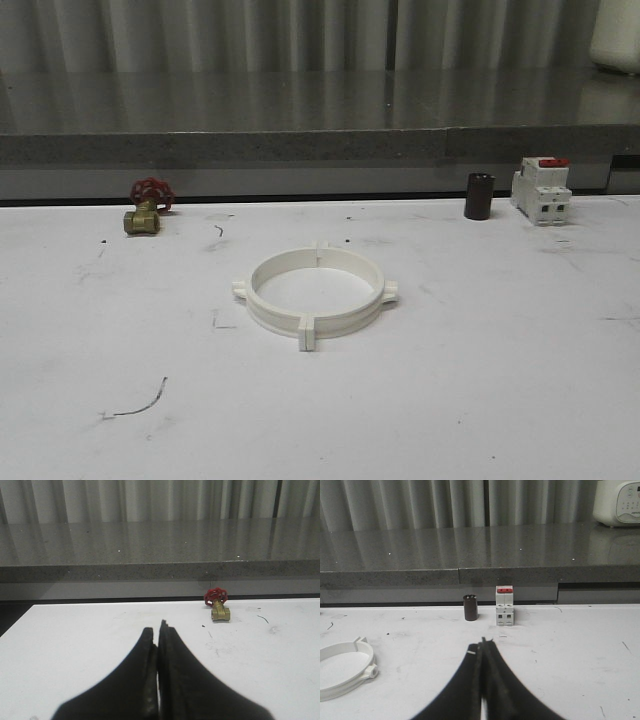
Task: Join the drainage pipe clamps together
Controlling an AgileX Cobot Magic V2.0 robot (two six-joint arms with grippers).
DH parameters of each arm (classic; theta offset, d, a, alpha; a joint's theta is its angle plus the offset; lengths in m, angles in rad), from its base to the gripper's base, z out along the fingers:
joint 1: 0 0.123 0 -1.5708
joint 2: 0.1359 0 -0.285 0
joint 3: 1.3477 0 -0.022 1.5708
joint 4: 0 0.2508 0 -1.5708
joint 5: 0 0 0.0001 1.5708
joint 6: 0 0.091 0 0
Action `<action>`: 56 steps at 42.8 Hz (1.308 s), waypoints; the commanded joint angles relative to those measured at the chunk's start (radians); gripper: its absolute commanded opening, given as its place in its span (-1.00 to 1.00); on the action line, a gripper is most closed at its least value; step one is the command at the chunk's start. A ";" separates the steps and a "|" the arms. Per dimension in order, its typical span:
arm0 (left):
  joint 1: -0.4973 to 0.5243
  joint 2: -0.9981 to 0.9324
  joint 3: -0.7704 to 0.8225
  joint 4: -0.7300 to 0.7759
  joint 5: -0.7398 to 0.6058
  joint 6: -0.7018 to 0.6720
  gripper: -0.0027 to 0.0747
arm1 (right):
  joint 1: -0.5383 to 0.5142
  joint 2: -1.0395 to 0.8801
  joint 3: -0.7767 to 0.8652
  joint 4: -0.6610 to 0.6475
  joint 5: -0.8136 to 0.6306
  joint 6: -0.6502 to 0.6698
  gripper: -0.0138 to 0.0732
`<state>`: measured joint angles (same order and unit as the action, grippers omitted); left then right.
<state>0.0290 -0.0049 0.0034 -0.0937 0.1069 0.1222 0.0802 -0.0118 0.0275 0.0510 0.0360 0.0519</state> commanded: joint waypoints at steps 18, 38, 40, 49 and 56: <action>-0.007 -0.011 0.024 -0.007 -0.078 -0.002 -0.98 | -0.005 -0.014 -0.004 -0.007 -0.095 0.030 -0.84; -0.007 -0.011 0.024 -0.007 -0.078 -0.002 -0.98 | -0.005 -0.014 -0.004 -0.010 -0.086 0.030 -0.84; -0.007 -0.011 0.024 -0.007 -0.078 -0.002 -0.98 | -0.005 -0.014 -0.004 -0.010 -0.086 0.030 -0.84; -0.007 -0.011 0.024 -0.007 -0.078 -0.002 -0.98 | -0.005 -0.014 -0.004 -0.010 -0.086 0.030 -0.84; -0.007 -0.011 0.024 -0.007 -0.078 -0.002 -0.98 | -0.005 -0.014 -0.004 -0.010 -0.086 0.030 -0.84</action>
<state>0.0290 -0.0049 0.0034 -0.0937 0.1069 0.1222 0.0802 -0.0118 0.0275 0.0510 0.0340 0.0810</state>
